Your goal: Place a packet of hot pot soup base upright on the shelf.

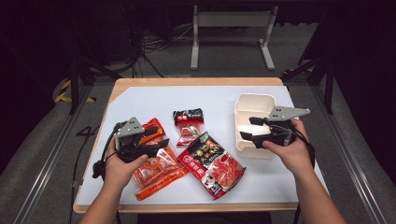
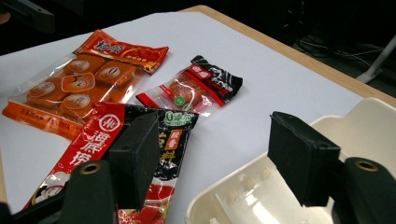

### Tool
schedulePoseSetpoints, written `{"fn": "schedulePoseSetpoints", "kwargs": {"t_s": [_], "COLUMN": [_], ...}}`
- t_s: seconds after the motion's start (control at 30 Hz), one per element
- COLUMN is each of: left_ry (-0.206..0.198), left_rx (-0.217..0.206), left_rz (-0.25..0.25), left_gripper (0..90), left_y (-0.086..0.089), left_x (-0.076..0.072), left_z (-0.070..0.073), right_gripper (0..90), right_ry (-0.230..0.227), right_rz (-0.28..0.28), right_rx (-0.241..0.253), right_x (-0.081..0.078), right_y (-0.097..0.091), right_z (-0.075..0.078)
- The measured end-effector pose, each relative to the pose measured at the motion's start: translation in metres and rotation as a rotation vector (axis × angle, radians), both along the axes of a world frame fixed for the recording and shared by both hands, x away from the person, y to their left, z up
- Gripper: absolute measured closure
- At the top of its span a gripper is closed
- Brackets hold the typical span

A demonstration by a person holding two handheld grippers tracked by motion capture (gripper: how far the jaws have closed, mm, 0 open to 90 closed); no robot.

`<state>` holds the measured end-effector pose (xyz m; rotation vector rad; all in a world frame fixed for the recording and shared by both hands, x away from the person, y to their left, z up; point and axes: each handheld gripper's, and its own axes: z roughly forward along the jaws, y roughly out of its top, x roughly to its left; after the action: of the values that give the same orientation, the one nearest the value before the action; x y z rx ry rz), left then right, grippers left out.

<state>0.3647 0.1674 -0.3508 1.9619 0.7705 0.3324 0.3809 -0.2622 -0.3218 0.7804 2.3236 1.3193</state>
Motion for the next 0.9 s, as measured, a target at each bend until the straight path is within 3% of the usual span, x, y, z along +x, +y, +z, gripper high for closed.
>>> {"fn": "schedulePoseSetpoints", "kwargs": {"t_s": [0.2,0.4,0.53,0.6,0.77,0.9], "left_ry": [0.001,-0.016,0.006,0.010,0.014,-0.024], "left_rx": [-0.021,-0.017,0.001,0.011,0.019,0.001], "left_rz": [0.010,0.019,0.015,0.008,0.002,0.013], "left_gripper": [36.0,35.3,35.1,35.2,36.8,40.4], "left_y": [0.003,0.001,-0.003,-0.006,-0.016,-0.026], "left_x": [0.000,-0.002,-0.003,-0.003,-0.003,-0.004], "left_z": [0.002,0.004,0.003,0.001,-0.007,-0.020], "right_gripper": [39.3,48.2,45.0,44.9,42.3,41.7], "right_ry": [0.001,0.010,-0.021,0.000,0.002,-0.018], "right_rz": [0.003,0.030,0.045,0.045,0.031,0.023], "right_rx": [0.010,0.017,-0.005,0.006,-0.012,-0.015], "right_x": [0.000,-0.001,-0.001,-0.001,-0.001,-0.003], "right_y": [-0.002,0.003,0.013,0.016,0.019,0.020], "right_z": [0.001,0.000,-0.001,-0.001,-0.001,0.000]}}
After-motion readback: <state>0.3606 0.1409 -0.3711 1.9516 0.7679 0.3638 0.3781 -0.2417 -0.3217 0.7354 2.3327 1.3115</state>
